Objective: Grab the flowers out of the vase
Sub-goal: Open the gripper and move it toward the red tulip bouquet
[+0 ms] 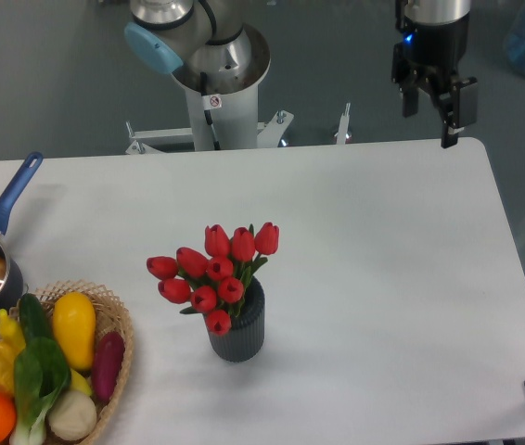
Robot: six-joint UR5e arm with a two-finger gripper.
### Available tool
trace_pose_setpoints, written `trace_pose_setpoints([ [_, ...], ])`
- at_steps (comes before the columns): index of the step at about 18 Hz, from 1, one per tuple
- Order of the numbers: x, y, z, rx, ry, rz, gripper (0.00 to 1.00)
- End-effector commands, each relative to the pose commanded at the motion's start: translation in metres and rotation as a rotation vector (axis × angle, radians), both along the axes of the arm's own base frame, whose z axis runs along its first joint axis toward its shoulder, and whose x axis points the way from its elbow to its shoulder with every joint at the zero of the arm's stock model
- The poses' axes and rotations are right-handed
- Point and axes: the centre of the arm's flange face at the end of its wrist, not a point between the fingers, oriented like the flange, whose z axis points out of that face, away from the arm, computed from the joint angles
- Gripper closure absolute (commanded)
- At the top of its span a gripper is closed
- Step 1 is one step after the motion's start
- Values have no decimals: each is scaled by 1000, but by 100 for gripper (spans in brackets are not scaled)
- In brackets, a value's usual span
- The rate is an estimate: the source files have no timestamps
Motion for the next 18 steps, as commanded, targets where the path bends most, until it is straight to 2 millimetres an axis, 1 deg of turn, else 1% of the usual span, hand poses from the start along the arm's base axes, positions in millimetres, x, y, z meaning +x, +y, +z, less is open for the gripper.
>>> trace_pose_setpoints([
  [6,-3,2,-3,7,9,2,0],
  [9,1,9,-9,25,-9,-15,0],
  [10,3,11,-12,38,-21,-21,0],
  [12,5,16,-34,89,-88,4,0],
  [14,1,16,-53,168,-163,37,0],
  [16,-4,13,-53,221,-185,70,0],
  [18,-4,13,-53,231,-196,95,0],
])
